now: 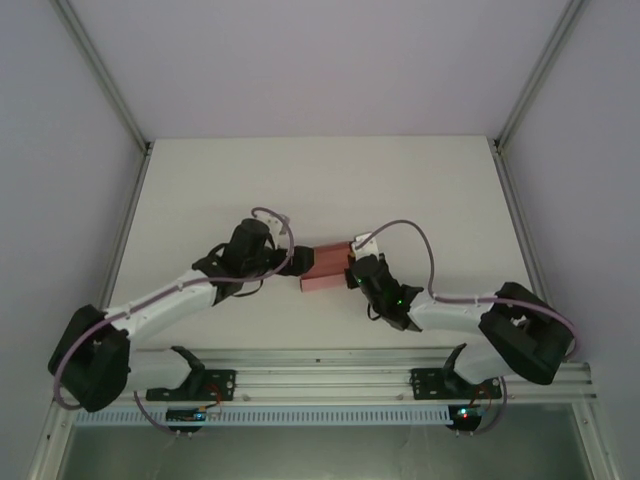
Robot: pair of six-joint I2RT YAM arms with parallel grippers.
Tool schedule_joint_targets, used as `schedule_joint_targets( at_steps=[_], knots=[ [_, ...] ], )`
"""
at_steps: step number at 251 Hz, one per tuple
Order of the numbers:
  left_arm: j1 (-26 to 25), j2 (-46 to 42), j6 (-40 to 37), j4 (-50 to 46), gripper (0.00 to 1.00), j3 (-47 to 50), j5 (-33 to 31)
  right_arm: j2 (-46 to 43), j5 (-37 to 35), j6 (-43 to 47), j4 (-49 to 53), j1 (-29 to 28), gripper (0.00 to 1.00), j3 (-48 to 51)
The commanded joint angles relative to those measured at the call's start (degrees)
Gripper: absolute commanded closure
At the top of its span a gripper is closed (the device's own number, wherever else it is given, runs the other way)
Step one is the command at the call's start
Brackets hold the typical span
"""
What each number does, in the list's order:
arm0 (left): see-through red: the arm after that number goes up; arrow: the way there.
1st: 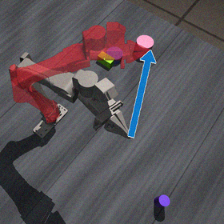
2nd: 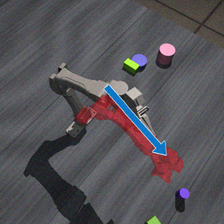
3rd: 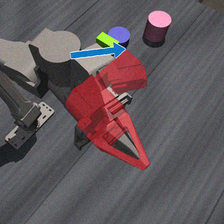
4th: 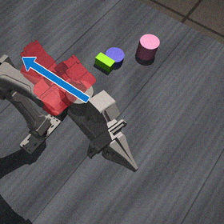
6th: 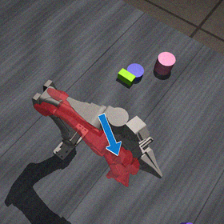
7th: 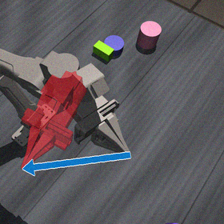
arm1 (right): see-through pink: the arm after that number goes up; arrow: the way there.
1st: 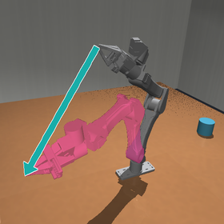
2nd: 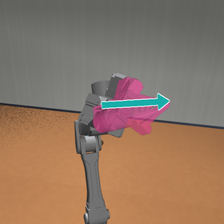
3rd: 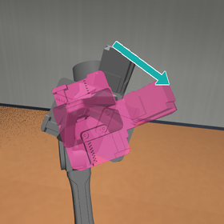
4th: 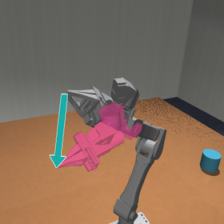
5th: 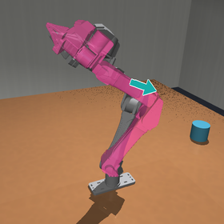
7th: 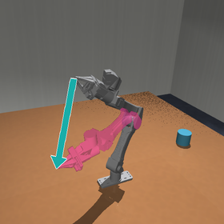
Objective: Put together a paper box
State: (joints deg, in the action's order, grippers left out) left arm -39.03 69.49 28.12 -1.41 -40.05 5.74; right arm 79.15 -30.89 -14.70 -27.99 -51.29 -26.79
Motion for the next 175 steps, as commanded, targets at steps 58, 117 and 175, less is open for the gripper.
schedule_joint_targets(
  at_steps=[58,117,175],
  knots=[
    [0.3,-13.0,16.0,-9.5,0.01,1.8,-3.3,-3.1,1.6,1.2,2.4,-1.5,0.86,3.8],
    [5.7,-2.8,27.7,-5.0,0.00,3.2,12.5,-1.7,0.2,1.2,-3.1,-2.1,0.87,6.3],
    [5.9,8.9,25.3,2.4,0.05,1.7,20.7,-4.1,-2.5,1.1,-1.5,-3.8,0.85,6.5]
  ],
)
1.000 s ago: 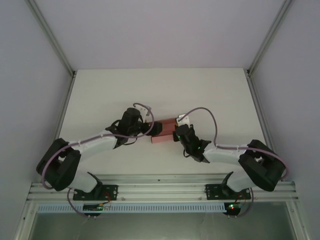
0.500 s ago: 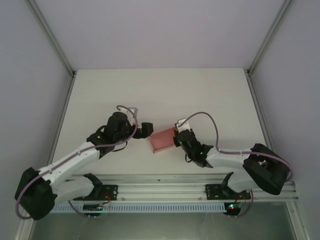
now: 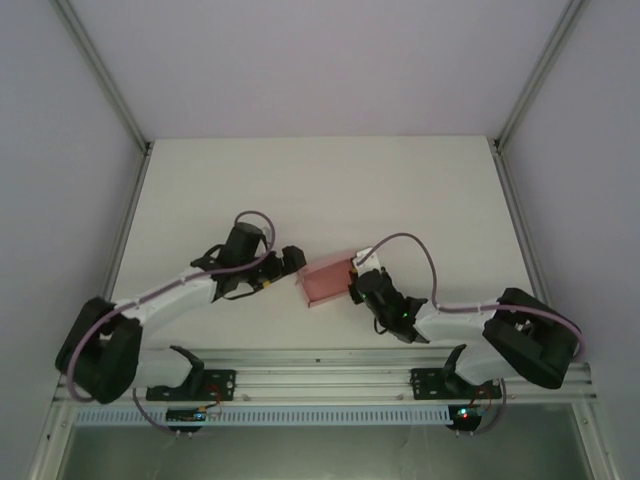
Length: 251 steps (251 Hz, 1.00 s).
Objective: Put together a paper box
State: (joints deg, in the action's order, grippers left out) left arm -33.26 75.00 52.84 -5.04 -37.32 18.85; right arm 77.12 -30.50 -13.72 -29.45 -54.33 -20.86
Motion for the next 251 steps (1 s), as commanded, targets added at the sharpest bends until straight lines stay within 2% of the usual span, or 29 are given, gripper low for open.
schedule_joint_targets(
  at_steps=[1,19,62,123,158,194,209,234,251],
  knots=[
    [0.1,3.5,0.6,6.2,0.05,-1.0,7.7,-2.1,-2.9,0.1,0.0,-0.8,0.85,0.6],
    [0.1,6.1,0.0,6.3,0.12,-1.4,8.2,-4.7,-3.4,-3.4,4.8,-0.8,0.84,0.2],
    [0.2,11.4,-1.5,7.1,0.16,-1.5,8.6,-12.9,-5.0,-10.1,20.1,-0.7,0.79,0.2],
    [0.2,19.4,-3.4,9.1,0.33,-3.0,11.0,-29.2,-2.9,-15.8,37.4,0.9,0.45,1.9],
    [0.4,22.3,-4.8,8.9,0.47,-4.5,11.8,-34.9,7.0,-11.7,37.3,6.9,0.23,1.5],
    [1.1,23.7,-7.9,6.6,0.48,-6.5,11.0,-33.7,22.0,-9.1,34.2,17.3,0.01,-2.2],
    [1.7,24.4,-9.7,5.0,0.49,-7.9,10.3,-31.1,27.9,-9.9,33.6,22.3,0.00,-4.4],
    [2.4,25.9,-12.1,3.4,0.59,-10.5,10.4,-24.8,37.3,-11.2,34.7,30.1,0.00,-8.8],
    [2.8,27.1,-12.9,4.3,0.59,-11.3,11.6,-19.9,40.4,-12.9,37.3,33.7,0.00,-12.2]
  ],
)
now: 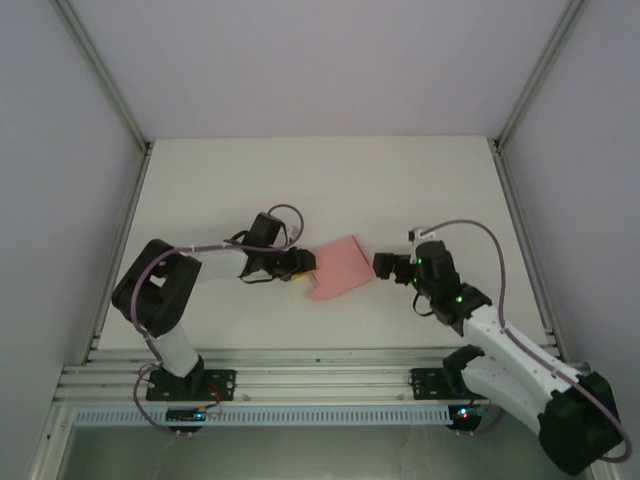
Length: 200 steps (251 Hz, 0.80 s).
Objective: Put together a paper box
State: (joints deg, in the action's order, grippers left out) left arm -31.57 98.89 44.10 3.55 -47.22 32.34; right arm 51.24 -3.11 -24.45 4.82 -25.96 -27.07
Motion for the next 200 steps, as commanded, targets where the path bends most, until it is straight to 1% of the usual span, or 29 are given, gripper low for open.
schedule_joint_targets(
  at_steps=[1,9,22,51,63,99,122,144,173,200],
  knots=[
    [1.1,3.2,-4.1,-4.2,0.59,-1.4,-1.8,6.3,13.3,-2.2,3.1,5.5,0.00,-6.1],
    [1.4,3.7,-4.0,-3.1,0.61,-1.4,-0.8,8.5,15.2,-2.3,3.7,6.8,0.00,-7.2],
    [2.1,4.6,-3.6,-0.7,0.66,-1.2,1.1,11.8,18.1,-2.4,4.4,8.3,0.00,-9.0],
    [3.8,6.1,-1.9,4.6,0.70,-0.5,5.4,16.8,23.7,-3.6,5.5,10.0,0.00,-11.1],
    [4.3,6.3,-0.9,7.4,0.73,0.4,6.7,18.1,26.1,-4.0,5.3,10.5,0.00,-11.3],
    [6.3,6.4,1.7,17.5,0.76,3.9,11.8,22.2,35.1,-4.3,4.9,11.8,0.00,-12.5],
    [7.3,6.6,2.1,21.7,0.78,5.5,14.4,25.8,39.9,-4.1,5.1,12.4,0.00,-14.0],
    [7.7,6.9,1.2,23.3,0.78,6.2,16.4,29.9,43.4,-4.5,4.9,12.9,0.00,-15.9],
    [7.8,7.5,-0.7,22.2,0.78,5.6,16.9,35.1,46.8,-5.4,2.3,13.3,0.00,-17.8],
    [8.3,8.1,-0.4,23.6,0.78,6.3,17.3,39.7,49.5,-5.5,1.8,13.2,0.02,-20.0]
  ],
)
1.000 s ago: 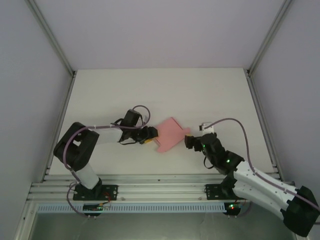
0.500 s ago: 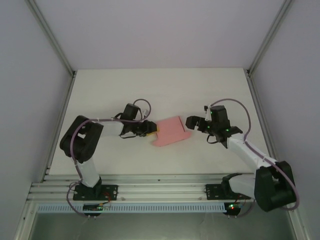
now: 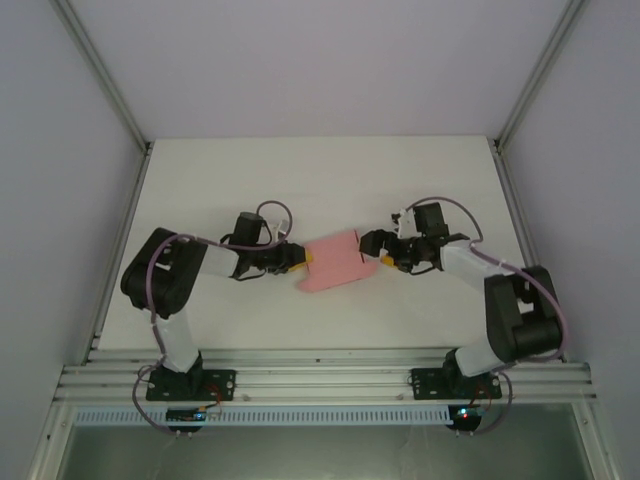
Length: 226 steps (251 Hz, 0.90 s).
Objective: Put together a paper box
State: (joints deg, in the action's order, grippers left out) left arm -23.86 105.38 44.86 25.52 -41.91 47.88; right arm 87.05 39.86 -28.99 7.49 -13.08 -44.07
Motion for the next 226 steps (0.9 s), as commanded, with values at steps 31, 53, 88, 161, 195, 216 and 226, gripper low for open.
schedule_joint_targets(
  at_steps=[31,53,88,161,195,216,226],
  knots=[
    [0.9,2.5,-0.6,3.3,0.78,1.5,2.5,7.5,9.5,-3.4,-4.8,-0.4,0.10,-3.4],
    [1.0,3.0,-0.3,3.7,0.77,1.4,2.6,9.9,11.3,-5.8,-8.2,-0.9,0.15,-3.2],
    [1.0,3.1,0.0,4.8,0.77,1.7,2.8,12.0,13.8,-7.8,-13.5,-2.2,0.23,-2.3],
    [1.1,1.7,0.3,8.6,0.67,2.2,3.4,10.7,13.7,-10.3,-15.1,-2.9,0.48,-1.3],
    [1.3,-1.4,-1.3,6.6,0.54,1.1,1.2,9.8,13.8,-14.3,-18.5,-2.0,0.54,0.3],
    [1.4,-4.4,-5.0,0.0,0.33,-0.6,-2.2,9.0,14.1,-18.4,-22.1,-1.2,0.55,1.6],
    [1.5,-6.1,-7.5,-3.2,0.24,-1.5,-4.4,8.6,14.4,-19.1,-22.5,-0.8,0.55,1.9]
  ],
)
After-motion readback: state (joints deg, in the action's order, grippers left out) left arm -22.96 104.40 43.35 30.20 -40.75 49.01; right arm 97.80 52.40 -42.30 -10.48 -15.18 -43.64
